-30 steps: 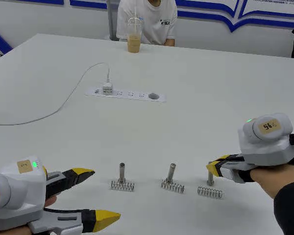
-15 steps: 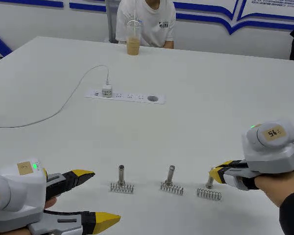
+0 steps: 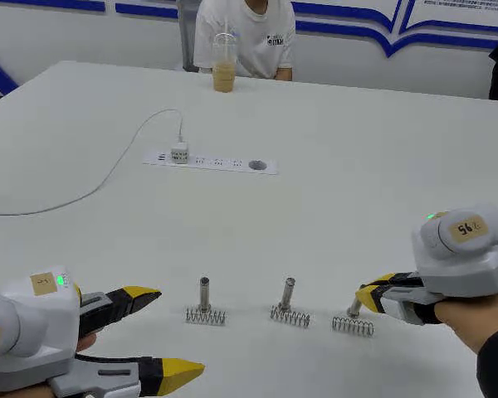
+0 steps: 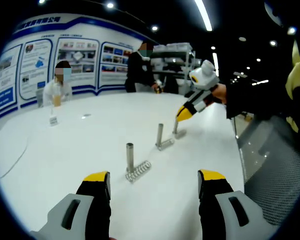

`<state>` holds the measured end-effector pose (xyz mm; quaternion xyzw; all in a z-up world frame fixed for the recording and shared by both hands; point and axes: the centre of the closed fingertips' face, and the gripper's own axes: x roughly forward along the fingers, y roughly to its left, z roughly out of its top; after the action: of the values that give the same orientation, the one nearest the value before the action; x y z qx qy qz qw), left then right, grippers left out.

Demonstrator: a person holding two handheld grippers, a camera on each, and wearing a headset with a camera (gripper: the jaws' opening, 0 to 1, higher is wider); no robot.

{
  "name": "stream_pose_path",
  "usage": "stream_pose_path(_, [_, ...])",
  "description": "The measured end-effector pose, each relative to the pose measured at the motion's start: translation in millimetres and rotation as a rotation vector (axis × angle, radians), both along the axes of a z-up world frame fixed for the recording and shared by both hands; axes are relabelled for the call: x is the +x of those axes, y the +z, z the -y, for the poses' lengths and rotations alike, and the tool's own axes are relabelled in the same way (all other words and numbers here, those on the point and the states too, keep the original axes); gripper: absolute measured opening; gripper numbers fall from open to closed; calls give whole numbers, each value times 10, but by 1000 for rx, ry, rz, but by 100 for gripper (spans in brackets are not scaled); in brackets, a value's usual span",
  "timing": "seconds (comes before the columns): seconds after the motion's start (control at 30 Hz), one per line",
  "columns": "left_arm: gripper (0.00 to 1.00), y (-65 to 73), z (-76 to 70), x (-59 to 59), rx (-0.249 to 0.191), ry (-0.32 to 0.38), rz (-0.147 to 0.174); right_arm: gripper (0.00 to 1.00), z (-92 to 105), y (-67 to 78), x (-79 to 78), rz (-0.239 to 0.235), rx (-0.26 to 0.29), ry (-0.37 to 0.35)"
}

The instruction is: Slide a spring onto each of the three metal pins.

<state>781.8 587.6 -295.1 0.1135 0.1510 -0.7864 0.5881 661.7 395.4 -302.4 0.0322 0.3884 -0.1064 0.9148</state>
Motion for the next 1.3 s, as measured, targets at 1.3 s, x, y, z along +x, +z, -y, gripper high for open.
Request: stream_pose_path(1.3, [70,-49,40,80,19,-13,26,32,-46,73,-124,66,-41,56])
